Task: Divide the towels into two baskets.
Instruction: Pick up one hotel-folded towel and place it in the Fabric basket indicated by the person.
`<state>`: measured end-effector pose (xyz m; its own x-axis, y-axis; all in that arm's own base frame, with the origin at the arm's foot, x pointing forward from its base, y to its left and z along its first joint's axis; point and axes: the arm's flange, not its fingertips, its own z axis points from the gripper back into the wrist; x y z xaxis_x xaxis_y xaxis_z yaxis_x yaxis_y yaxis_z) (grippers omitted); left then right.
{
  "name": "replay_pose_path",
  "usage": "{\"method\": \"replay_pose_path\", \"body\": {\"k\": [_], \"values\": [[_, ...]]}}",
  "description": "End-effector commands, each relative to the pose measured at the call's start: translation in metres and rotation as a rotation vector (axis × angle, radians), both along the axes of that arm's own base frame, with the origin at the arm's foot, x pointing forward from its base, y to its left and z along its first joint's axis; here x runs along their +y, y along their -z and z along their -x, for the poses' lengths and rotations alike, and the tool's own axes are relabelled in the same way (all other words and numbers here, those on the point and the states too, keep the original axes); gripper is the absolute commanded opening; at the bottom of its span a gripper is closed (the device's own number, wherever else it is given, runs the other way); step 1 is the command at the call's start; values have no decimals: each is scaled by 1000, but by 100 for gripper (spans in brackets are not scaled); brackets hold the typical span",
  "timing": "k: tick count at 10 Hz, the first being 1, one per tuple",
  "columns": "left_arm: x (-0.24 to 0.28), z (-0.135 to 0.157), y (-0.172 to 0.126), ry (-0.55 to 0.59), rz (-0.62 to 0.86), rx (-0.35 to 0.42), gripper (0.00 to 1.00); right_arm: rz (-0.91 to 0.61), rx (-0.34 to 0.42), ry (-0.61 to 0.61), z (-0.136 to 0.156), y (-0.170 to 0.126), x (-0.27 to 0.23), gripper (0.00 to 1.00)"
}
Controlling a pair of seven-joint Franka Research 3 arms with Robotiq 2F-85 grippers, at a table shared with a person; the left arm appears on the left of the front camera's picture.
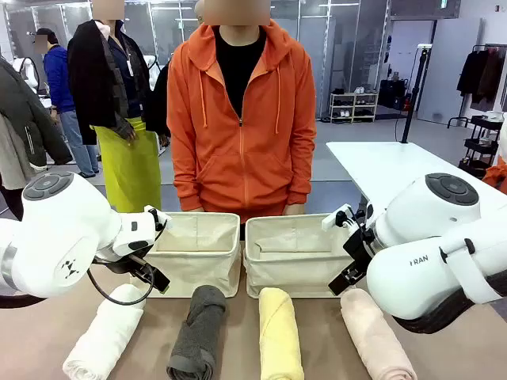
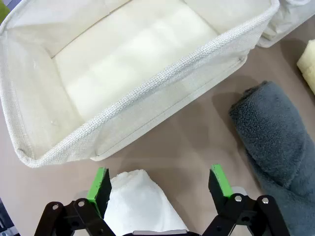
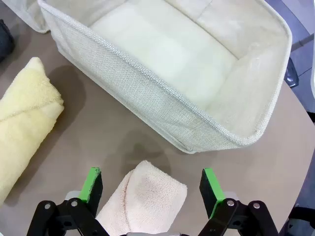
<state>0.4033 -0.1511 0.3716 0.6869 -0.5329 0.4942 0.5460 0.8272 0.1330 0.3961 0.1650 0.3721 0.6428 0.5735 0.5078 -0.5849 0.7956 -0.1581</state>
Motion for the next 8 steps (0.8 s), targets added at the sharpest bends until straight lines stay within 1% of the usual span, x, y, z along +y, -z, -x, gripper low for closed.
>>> {"method": "replay_pose_path", "body": {"k": [1, 8], "values": [[0, 0, 0, 0, 0, 0, 100, 0, 0, 0, 0, 0, 0, 100], [0, 0, 0, 0, 0, 0, 100, 0, 0, 0, 0, 0, 0, 100]]}}
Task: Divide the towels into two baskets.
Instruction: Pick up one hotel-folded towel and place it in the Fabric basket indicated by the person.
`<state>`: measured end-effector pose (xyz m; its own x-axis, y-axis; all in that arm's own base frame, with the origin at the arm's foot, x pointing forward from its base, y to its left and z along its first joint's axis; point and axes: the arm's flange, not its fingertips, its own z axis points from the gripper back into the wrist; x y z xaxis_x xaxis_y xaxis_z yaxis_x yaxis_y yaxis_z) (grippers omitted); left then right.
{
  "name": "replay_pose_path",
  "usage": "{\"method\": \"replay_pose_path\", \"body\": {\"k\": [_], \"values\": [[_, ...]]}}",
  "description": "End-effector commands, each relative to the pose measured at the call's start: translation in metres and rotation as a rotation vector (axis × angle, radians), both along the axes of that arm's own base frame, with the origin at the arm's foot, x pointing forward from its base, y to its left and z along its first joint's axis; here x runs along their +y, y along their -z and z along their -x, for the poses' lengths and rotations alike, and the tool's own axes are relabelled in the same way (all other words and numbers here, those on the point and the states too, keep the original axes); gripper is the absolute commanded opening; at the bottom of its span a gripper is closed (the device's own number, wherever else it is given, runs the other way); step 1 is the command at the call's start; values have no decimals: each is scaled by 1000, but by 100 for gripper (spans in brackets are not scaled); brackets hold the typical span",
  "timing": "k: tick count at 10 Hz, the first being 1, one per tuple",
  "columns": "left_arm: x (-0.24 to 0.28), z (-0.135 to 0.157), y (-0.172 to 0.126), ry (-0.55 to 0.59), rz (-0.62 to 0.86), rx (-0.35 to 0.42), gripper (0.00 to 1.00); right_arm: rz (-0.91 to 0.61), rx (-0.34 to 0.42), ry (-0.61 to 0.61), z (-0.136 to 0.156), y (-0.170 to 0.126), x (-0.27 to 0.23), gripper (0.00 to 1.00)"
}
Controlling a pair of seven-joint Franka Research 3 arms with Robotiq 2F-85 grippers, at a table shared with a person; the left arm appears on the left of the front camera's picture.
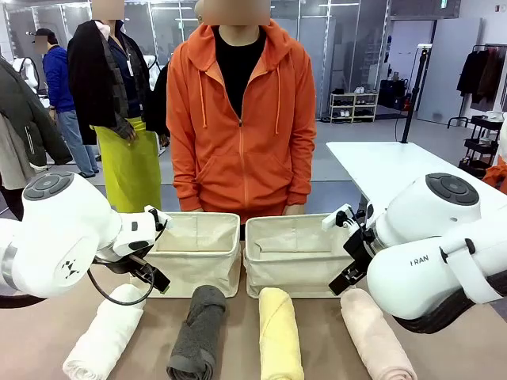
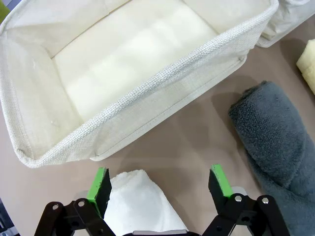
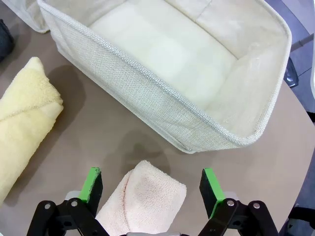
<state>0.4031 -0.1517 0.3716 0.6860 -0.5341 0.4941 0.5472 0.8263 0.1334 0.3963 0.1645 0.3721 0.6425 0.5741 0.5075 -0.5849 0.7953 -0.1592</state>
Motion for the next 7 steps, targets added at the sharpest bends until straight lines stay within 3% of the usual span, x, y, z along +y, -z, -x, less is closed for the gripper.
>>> {"method": "replay_pose_path", "body": {"k": [1, 4, 7], "values": [[0, 0, 0, -1, 0, 0, 100, -1, 0, 0, 0, 0, 1, 100], [0, 0, 0, 0, 0, 0, 100, 0, 0, 0, 0, 0, 0, 100], [-3, -2, -25, 11, 33, 9, 100, -53, 0, -11, -1, -31, -5, 100]]}}
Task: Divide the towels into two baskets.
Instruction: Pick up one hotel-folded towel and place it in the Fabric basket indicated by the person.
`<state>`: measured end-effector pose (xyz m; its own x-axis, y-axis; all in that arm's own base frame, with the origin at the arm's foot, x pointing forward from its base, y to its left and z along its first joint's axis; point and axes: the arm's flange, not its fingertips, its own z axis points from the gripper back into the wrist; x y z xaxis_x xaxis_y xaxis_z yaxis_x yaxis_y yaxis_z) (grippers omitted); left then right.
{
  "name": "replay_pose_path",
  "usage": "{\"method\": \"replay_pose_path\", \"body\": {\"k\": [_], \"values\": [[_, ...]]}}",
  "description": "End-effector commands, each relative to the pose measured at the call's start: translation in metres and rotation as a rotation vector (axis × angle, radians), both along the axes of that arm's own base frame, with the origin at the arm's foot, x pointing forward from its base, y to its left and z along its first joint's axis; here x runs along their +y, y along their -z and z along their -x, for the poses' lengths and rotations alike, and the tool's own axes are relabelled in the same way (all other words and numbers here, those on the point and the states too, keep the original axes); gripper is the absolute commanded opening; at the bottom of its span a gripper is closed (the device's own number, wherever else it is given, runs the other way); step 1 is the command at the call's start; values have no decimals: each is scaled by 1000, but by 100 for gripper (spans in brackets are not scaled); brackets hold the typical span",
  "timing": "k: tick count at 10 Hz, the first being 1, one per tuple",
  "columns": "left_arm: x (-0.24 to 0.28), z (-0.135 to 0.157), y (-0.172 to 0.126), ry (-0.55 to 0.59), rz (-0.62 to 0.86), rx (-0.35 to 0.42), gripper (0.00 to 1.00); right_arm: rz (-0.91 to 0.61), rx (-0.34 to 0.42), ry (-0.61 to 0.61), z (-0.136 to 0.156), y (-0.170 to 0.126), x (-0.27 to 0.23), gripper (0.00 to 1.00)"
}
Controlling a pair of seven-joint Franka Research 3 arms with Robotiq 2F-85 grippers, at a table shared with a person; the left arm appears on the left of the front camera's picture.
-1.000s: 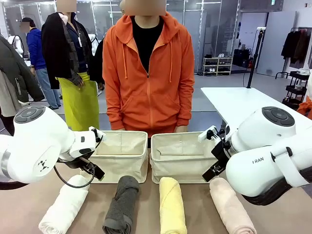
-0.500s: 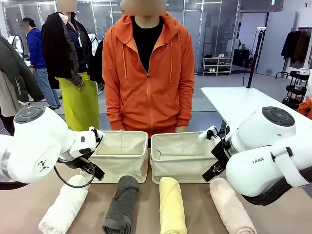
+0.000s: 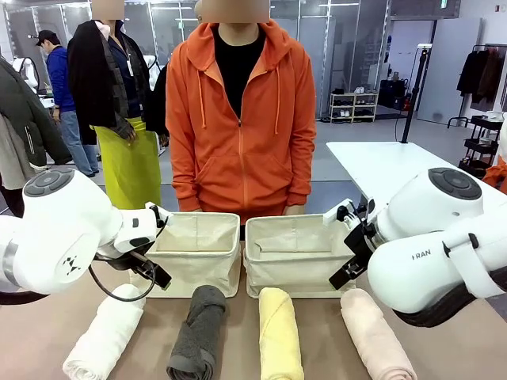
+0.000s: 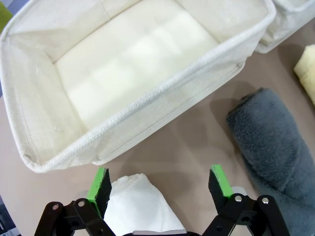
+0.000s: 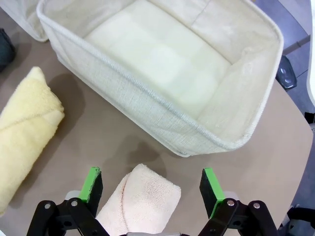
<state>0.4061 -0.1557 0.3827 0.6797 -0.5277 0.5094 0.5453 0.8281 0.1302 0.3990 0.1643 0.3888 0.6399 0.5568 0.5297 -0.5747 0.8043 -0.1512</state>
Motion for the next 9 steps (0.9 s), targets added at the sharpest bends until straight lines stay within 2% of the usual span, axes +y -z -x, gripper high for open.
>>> {"method": "replay_pose_path", "body": {"k": [1, 2, 4, 5, 7, 9], "values": [[1, 2, -24, 21, 63, 32, 100, -82, 32, -35, 3, -26, -5, 100], [2, 3, -33, 39, 105, 56, 100, -97, 41, -37, 4, -37, -7, 100], [18, 7, -55, 57, 217, 122, 100, -212, 141, -58, 5, -57, -19, 100], [32, 8, -65, 76, 284, 181, 100, -298, 205, -67, 5, -65, -30, 100], [72, 11, -76, 138, 524, 284, 100, -471, 331, -70, 6, -76, -63, 100], [121, 19, -77, 151, 741, 311, 100, -696, 422, -68, 8, -77, -110, 100]]}}
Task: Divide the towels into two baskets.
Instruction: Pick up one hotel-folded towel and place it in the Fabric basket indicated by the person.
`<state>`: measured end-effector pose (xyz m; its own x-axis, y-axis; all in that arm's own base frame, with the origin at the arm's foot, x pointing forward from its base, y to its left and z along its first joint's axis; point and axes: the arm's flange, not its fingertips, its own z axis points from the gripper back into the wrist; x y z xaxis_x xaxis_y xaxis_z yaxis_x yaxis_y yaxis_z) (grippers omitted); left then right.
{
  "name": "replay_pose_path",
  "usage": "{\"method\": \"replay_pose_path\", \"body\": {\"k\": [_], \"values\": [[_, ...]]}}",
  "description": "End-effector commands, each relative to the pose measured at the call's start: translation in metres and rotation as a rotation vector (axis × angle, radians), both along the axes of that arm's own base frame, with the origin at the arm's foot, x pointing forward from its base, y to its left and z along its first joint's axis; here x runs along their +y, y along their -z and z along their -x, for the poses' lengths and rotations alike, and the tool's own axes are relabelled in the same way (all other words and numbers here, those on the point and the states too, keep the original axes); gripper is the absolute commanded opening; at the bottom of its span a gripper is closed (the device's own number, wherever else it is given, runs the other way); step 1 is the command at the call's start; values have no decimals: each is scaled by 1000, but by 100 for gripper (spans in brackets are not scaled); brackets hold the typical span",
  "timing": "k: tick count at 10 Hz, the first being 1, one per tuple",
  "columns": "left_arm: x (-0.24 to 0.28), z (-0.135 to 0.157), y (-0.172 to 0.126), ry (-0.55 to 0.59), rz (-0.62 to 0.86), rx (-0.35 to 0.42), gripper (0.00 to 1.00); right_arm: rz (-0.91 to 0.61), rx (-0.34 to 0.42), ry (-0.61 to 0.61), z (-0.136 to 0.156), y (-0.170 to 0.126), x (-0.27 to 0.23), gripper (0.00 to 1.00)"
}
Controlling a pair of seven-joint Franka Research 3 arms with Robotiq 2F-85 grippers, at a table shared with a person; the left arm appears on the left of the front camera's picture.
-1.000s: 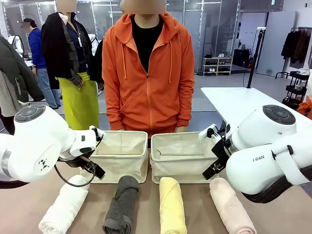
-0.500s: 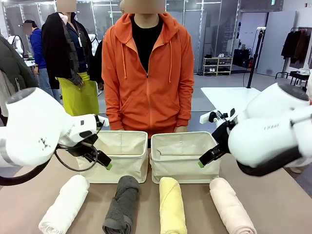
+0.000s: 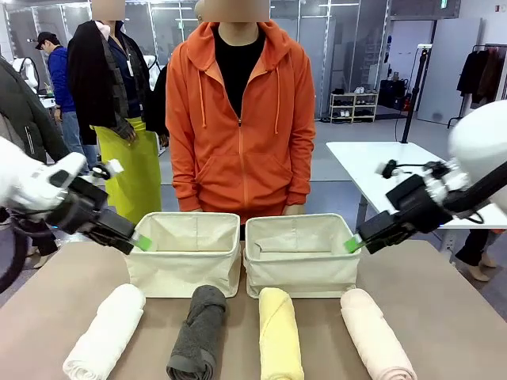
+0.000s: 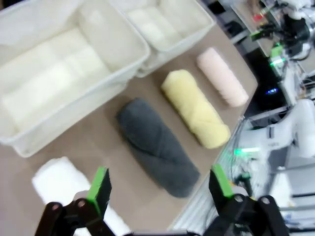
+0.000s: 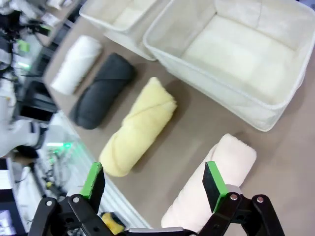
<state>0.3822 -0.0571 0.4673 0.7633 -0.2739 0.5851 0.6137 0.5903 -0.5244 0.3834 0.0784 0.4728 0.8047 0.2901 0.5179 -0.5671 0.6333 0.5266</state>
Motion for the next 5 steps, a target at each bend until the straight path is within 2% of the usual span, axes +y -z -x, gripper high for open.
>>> {"method": "replay_pose_path", "body": {"k": [1, 2, 5], "values": [[46, 2, 12, -28, 160, 61, 100, -234, 113, 41, -5, 9, -53, 100], [74, 10, 19, -90, 250, 65, 100, -367, 155, 92, 0, 14, -88, 100], [153, 40, 37, -280, 403, 67, 100, -514, 161, 310, 30, 28, -183, 100]]}}
